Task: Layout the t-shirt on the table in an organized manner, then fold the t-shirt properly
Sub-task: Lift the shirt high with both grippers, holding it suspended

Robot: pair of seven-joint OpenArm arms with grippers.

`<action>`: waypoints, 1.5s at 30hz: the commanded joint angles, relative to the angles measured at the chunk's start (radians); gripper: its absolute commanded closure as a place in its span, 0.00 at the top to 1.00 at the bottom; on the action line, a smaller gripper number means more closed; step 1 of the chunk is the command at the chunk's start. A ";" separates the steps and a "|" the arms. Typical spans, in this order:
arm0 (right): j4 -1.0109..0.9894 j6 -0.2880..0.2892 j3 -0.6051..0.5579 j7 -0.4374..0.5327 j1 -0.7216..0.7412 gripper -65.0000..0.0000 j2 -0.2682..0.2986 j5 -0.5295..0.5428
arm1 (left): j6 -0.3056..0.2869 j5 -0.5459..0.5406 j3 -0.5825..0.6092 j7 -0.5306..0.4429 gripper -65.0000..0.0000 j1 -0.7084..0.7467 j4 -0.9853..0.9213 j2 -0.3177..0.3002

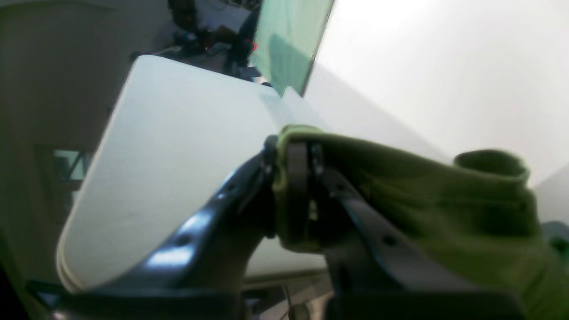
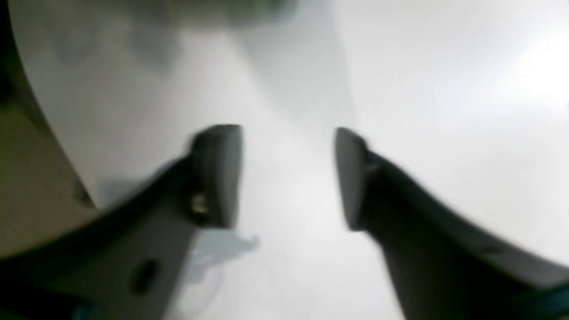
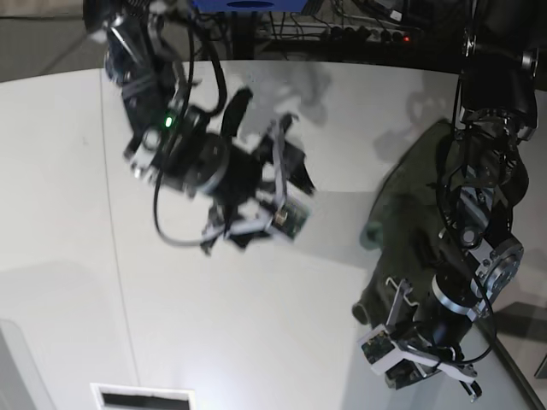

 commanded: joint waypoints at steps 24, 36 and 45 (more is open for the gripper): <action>-0.817 -0.326 -0.135 0.465 0.533 0.79 -0.052 0.551 | -0.075 0.003 -0.012 0.045 0.00 -0.027 0.042 -0.006; -0.844 -0.335 -0.174 0.502 0.538 0.79 -0.067 0.609 | -0.077 0.003 -0.011 0.045 0.00 -0.033 0.042 -0.001; -0.864 -0.404 -0.293 0.562 0.556 0.79 -0.067 0.720 | -0.077 0.003 -0.009 0.045 0.00 -0.033 0.043 0.000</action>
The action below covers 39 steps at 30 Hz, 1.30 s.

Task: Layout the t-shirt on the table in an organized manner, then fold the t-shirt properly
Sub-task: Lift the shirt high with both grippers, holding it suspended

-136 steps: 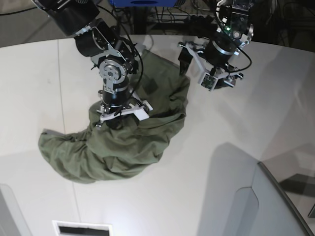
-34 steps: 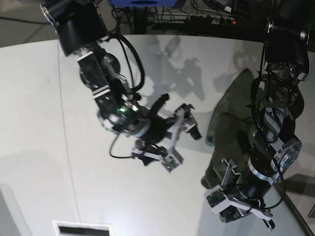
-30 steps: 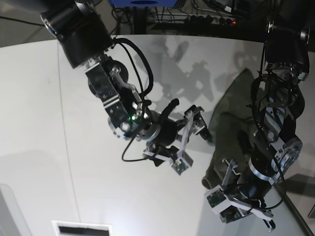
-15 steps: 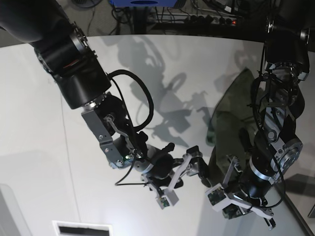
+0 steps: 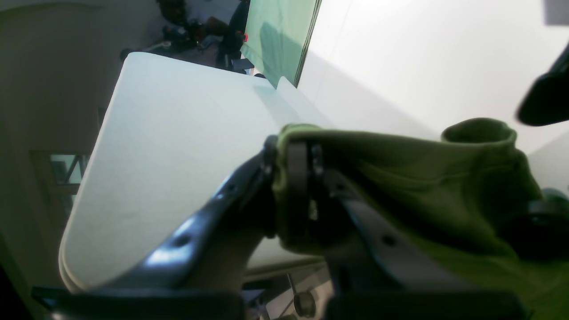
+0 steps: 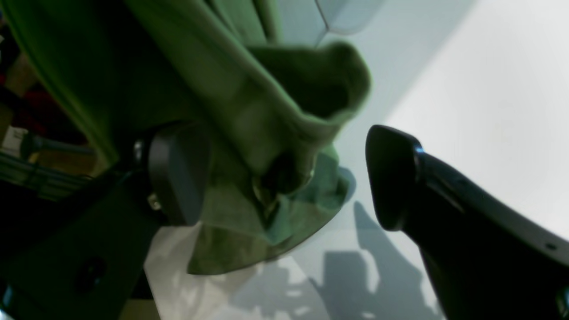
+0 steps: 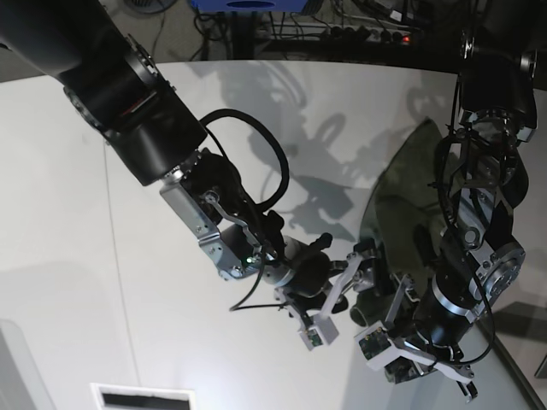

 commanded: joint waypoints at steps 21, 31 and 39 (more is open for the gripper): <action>-0.062 0.009 0.003 0.025 0.094 0.26 -0.020 0.011 | 0.010 0.009 0.058 -0.009 0.00 -0.005 0.033 0.026; -0.013 -0.065 0.030 -0.041 0.069 0.00 0.007 0.008 | 0.010 0.009 0.052 -0.009 0.00 -0.044 0.031 0.038; 0.461 -0.360 0.058 -0.317 0.025 0.00 0.184 0.008 | 0.010 0.001 0.063 -0.014 0.00 -0.054 0.026 -0.040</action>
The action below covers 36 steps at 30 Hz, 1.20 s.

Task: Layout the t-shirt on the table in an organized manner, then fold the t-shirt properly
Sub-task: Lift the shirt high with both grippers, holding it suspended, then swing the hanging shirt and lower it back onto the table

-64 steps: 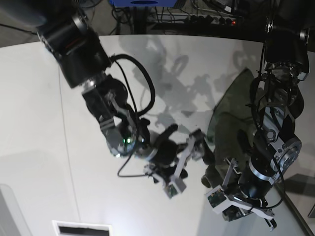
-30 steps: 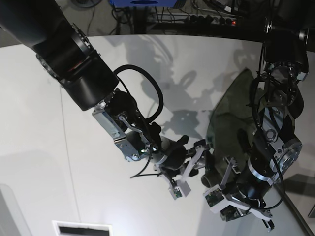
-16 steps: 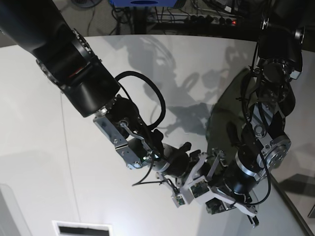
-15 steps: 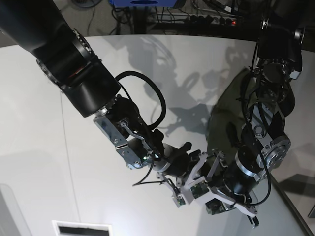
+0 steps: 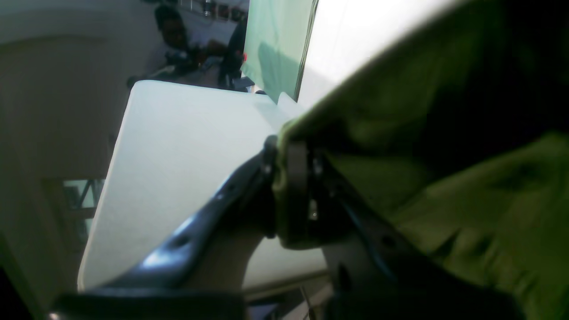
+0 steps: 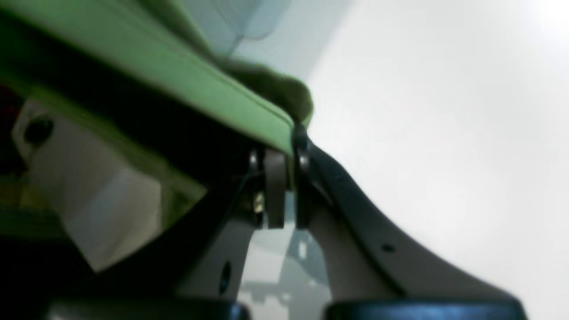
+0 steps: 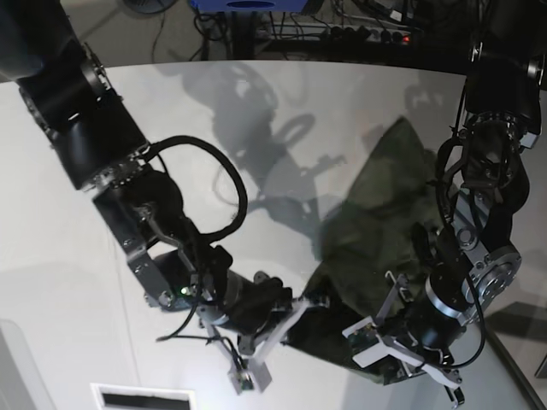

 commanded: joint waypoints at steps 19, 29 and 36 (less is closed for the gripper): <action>0.557 -0.187 0.355 -0.502 -0.022 0.00 0.268 0.043 | 0.030 0.002 0.188 -0.014 0.00 -0.421 -0.240 0.150; 0.520 -0.167 -0.050 -0.496 0.072 0.00 -0.110 0.163 | 0.025 0.000 0.114 -0.165 0.00 -0.469 -0.258 -0.128; 0.519 -0.190 -0.041 -0.521 0.196 0.00 -0.208 0.284 | 0.027 -0.052 0.193 -0.172 0.00 -0.723 -0.381 -0.168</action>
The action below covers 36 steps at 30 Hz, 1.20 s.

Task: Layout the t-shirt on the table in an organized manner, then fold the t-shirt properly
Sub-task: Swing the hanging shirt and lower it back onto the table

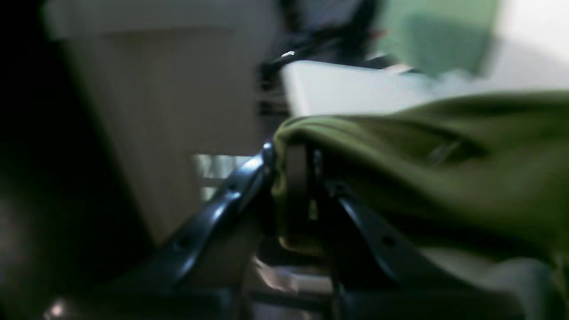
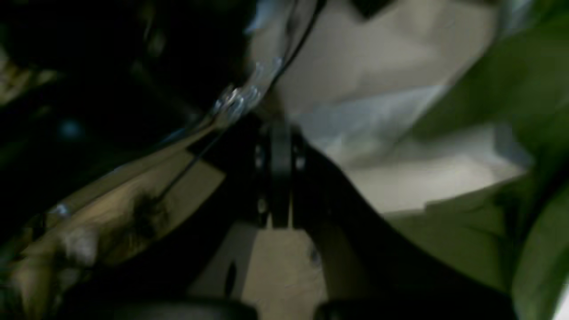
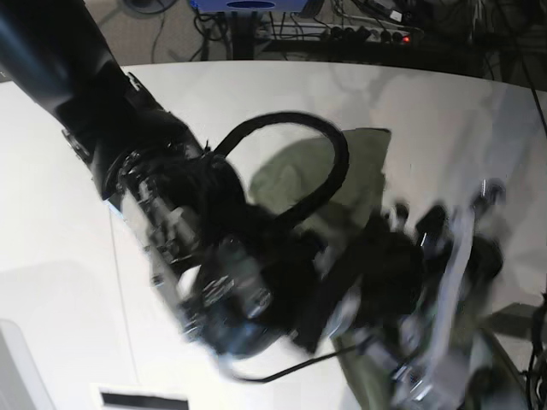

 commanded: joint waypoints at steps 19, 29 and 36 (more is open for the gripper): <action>-0.003 -0.035 0.257 0.179 -0.230 0.00 0.327 0.093 | 0.037 0.096 0.185 0.082 0.00 -0.067 0.009 0.288; 0.030 -0.038 0.257 0.153 -0.366 0.00 0.459 -0.029 | 0.035 0.078 0.082 0.074 0.00 -0.051 0.007 0.087; 0.036 -0.038 0.258 0.154 -0.446 0.00 0.498 -0.124 | 0.035 -0.075 0.133 0.079 0.00 -0.222 0.038 -0.031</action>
